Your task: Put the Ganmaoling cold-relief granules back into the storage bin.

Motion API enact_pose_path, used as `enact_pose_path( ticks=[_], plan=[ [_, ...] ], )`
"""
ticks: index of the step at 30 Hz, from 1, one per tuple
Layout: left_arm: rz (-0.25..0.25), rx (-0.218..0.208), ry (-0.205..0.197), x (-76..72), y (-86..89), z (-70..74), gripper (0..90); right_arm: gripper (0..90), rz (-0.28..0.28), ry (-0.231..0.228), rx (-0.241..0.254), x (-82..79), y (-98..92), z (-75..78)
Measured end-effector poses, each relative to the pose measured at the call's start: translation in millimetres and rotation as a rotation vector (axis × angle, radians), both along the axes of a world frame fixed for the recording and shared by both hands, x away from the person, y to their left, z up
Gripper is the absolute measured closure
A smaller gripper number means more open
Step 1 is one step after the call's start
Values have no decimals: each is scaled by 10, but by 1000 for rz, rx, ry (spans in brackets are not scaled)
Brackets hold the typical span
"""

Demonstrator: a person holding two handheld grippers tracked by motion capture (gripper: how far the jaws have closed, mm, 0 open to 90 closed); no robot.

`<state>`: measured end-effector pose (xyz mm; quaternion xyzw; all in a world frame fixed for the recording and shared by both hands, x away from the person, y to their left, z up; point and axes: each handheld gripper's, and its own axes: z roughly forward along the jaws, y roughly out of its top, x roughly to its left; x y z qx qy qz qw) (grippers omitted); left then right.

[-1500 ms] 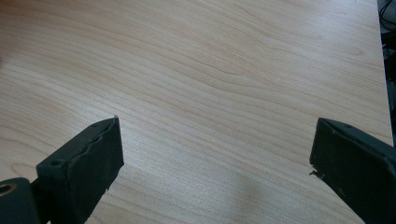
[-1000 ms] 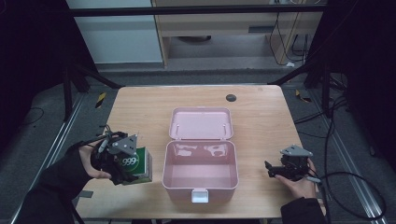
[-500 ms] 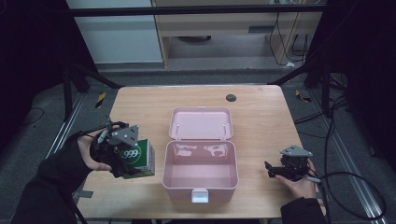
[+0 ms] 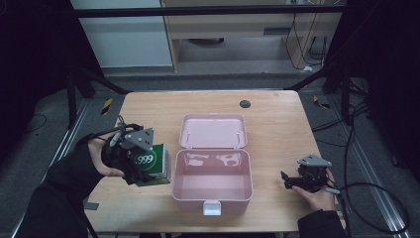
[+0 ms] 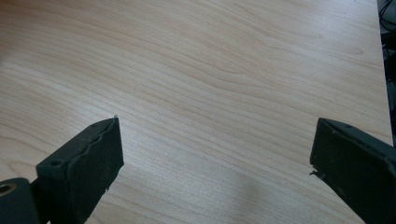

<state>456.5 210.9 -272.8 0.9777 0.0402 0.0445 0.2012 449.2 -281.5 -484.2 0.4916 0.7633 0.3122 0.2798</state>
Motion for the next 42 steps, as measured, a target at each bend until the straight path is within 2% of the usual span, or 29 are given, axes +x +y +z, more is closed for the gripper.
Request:
enact_pose_path(
  ticks=[19, 22, 28, 42],
  plan=[
    [-66, -5, 1, 48, -353, -7, 148, 29, 0, -1, 2, 0, -5, -1],
    [-79, 0, 0, 57, -412, -21, 148, 29, 1, 0, 1, 0, -5, -2],
    [-90, -15, 3, 81, -517, -51, 148, 29, 0, -1, 5, 2, -7, -10],
    [-125, 1, 11, 132, -788, -176, 148, 29, 3, 3, 3, 2, -5, -15]
  ],
)
